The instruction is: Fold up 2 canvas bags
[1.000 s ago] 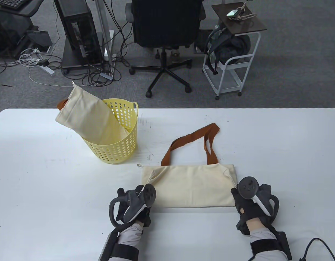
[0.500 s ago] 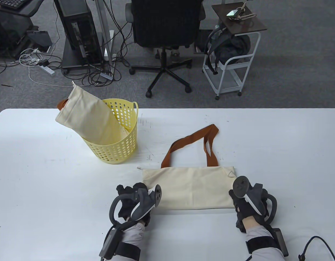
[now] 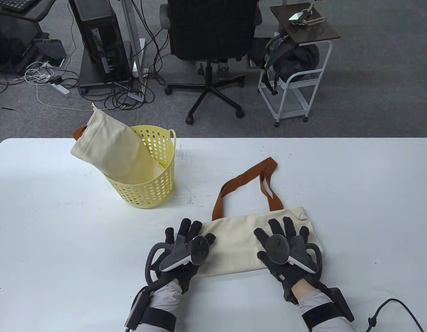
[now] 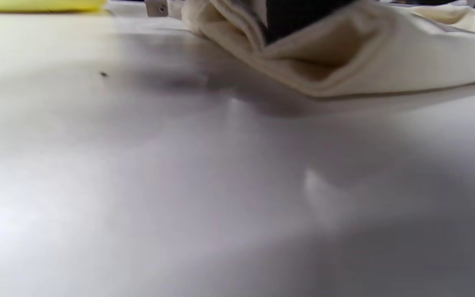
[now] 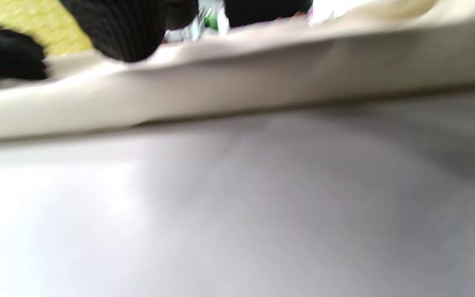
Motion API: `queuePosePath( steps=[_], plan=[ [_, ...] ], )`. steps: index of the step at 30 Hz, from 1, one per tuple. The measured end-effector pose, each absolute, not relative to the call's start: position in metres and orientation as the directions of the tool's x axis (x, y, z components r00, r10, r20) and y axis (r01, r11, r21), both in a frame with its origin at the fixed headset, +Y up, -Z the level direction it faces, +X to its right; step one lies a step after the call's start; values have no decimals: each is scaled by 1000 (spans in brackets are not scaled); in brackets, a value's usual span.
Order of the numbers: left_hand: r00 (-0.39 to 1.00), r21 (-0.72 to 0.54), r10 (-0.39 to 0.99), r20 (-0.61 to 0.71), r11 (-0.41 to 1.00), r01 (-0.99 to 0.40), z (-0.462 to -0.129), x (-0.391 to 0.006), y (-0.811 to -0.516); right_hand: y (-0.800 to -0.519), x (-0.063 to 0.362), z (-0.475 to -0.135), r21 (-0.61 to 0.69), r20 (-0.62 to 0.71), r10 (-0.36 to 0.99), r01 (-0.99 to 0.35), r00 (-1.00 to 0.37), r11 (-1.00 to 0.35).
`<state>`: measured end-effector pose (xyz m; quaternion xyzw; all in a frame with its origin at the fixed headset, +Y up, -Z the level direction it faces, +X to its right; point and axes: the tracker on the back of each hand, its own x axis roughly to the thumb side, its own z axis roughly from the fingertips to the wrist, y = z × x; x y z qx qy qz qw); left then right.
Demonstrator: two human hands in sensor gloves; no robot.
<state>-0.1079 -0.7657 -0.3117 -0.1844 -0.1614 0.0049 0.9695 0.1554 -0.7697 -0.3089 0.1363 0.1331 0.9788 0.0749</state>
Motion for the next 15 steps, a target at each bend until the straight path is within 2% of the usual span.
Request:
queuePosePath(
  steps=[2, 4, 7, 11, 15],
  plan=[
    [941, -416, 129, 313, 909, 13, -313, -108, -768, -776, 152, -311, 332, 271, 163, -66, -949, -941],
    [939, -443, 169, 298, 896, -21, -314, -110, -769, -780, 162, -315, 343, 197, 141, -67, -970, -937],
    [938, -465, 206, 280, 883, -55, -314, -112, -771, -784, 186, -320, 392, 58, 202, -164, -978, -905],
    [940, -468, 205, 272, 882, -57, -314, -112, -770, -783, 219, -324, 369, -108, 258, -279, -960, -887],
    [945, -458, 197, 262, 887, -58, -315, -114, -770, -781, 233, -325, 336, -177, 257, -304, -950, -892]
  ],
)
